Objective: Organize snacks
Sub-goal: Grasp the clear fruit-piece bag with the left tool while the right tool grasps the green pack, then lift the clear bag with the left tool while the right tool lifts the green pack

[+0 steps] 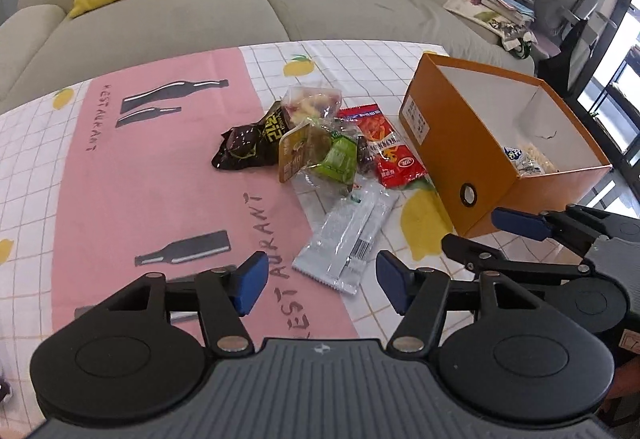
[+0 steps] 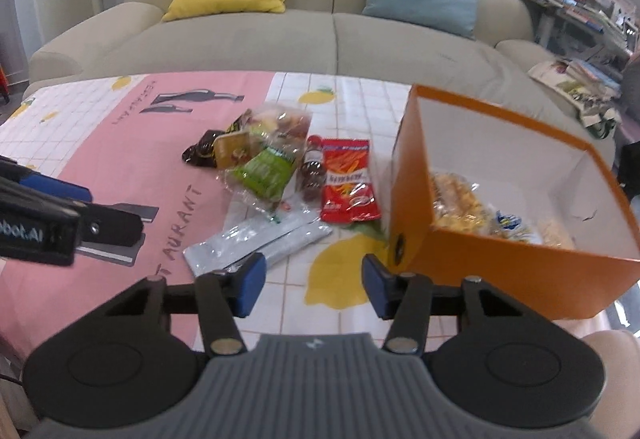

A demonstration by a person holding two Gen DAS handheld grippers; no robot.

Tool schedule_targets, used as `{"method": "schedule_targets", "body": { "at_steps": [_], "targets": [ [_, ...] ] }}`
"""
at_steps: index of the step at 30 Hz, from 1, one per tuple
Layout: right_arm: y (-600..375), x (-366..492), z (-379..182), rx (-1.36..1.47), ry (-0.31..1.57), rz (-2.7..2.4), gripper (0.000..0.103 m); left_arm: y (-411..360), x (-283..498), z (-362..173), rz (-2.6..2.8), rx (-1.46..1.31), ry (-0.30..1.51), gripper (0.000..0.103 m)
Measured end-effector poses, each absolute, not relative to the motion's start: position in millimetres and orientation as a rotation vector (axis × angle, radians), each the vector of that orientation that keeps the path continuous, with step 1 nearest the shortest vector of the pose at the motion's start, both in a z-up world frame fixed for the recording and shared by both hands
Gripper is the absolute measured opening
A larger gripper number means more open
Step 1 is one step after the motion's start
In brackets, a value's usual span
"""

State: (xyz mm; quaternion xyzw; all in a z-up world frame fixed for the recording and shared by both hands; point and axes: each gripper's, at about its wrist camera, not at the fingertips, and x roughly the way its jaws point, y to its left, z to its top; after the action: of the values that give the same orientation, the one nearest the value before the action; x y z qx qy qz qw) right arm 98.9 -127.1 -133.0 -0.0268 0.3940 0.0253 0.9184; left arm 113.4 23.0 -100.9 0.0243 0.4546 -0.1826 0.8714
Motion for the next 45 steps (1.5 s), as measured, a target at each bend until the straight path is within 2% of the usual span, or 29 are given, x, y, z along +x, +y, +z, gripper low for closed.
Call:
{"method": "schedule_targets", "body": {
  "at_steps": [2,9,15,17,20,23,28,30,32,33,34,35,43,45],
  "targets": [
    [-126.0,105.4,-135.4,-0.050,0.813,0.058,0.051,20.7,119.4,-102.8,-0.383,0.056,0.950,0.080],
    [-126.5,144.1,-135.7,-0.017,0.797,0.095,0.052,22.4,144.8,-109.8,-0.377,0.063,0.961,0.078],
    [-126.4,186.5,-141.0,0.047,0.819,0.124,0.057,26.8,175.9,-117.9,-0.329,0.060,0.961,0.068],
    [-125.9,198.6,-144.0,0.064,0.826,0.131,0.062,25.0,186.4,-121.5,-0.343,0.092,0.946,0.062],
    [-126.0,214.0,-149.7,0.086,0.841,0.136,0.062,26.5,204.2,-130.3,-0.373,0.100,0.938,0.051],
    [-129.5,229.2,-155.5,0.132,0.867,0.138,0.062,28.1,218.7,-138.3,-0.399,0.097,0.919,0.047],
    [-138.8,250.7,-170.5,0.239,0.918,0.145,0.061,27.8,234.5,-149.2,-0.464,0.108,0.886,0.046],
    [-144.1,256.3,-174.7,0.284,0.935,0.162,0.057,24.0,238.9,-151.4,-0.495,0.124,0.883,0.046],
    [-149.6,259.9,-179.1,0.325,0.957,0.179,0.049,17.1,241.6,-153.4,-0.533,0.144,0.876,0.046],
    [-153.0,261.0,-181.6,0.355,0.973,0.191,0.036,13.8,242.7,-154.7,-0.545,0.156,0.871,0.046],
    [-154.8,260.7,-182.0,0.367,0.978,0.193,0.033,9.2,243.6,-156.0,-0.552,0.173,0.869,0.044],
    [-155.8,259.3,-180.9,0.366,0.975,0.192,0.030,5.5,244.4,-157.6,-0.554,0.186,0.870,0.036],
    [-153.1,245.8,-166.5,0.264,0.939,0.194,0.020,-5.6,241.0,-159.7,-0.516,0.187,0.851,0.002],
    [-154.3,242.1,-163.5,0.258,0.935,0.192,0.018,-7.7,233.6,-154.4,-0.497,0.192,0.834,0.001]
  ]
}}
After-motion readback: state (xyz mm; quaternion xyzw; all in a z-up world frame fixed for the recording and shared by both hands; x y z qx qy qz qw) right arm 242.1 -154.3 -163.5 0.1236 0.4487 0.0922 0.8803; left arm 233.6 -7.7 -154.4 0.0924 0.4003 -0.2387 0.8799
